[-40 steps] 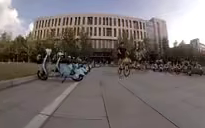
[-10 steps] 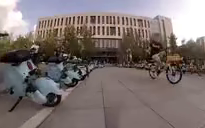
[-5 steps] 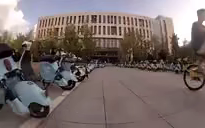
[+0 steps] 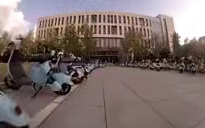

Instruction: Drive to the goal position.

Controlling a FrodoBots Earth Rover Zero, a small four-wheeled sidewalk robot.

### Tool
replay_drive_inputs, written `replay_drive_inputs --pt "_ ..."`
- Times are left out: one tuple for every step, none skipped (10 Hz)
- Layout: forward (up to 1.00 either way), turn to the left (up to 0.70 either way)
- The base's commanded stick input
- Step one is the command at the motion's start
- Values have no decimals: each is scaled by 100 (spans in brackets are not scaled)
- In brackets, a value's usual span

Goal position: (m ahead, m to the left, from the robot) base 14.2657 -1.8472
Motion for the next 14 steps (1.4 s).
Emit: replay_drive_inputs --pt "70 0" --pt "70 0" --pt "70 0" --pt "70 0" --pt "70 0" --pt "70 -2" --pt "70 -14" --pt "70 -14" --pt "70 -14" --pt "70 -14" --pt "70 -14" --pt "70 0" --pt "70 0" --pt "70 0"
